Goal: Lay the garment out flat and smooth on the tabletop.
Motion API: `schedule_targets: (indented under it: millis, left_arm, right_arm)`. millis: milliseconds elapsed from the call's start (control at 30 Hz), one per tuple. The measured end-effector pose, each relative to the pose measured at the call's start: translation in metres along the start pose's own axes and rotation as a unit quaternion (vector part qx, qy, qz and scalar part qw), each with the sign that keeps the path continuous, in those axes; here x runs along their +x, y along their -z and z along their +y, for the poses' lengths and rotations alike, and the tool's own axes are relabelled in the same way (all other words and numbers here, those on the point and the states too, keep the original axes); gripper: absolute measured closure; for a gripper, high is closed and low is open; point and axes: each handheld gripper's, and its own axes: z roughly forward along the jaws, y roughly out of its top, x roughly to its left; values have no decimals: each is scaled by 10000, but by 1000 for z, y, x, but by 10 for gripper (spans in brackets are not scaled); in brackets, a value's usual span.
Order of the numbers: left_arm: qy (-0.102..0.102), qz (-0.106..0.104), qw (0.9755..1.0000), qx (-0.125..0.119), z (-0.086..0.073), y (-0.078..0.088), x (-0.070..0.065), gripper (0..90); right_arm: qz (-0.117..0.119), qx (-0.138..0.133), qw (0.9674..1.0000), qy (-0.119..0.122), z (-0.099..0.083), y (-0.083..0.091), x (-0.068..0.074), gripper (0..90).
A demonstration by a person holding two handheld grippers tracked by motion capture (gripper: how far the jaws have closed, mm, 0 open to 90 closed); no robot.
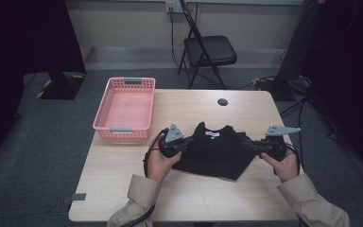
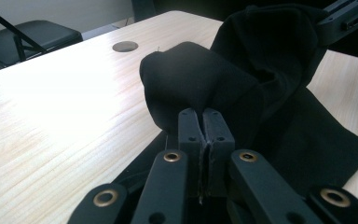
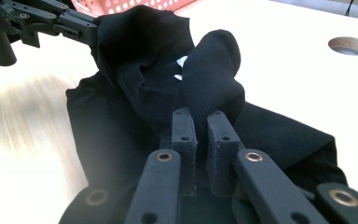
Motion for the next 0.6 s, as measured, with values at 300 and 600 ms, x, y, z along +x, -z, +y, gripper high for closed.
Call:
schedule_targets:
  millis: [300,600]
  left_arm:
    - [42,79,10000,-43,8,-1,11,883]
    - [163,443,9988,-140,33,-22,37,883]
  right_arm:
    - [6,-11,10000,-61,9,-10,-7,838]
    - [-315,-38,9993,-201,49,-32,-33,844]
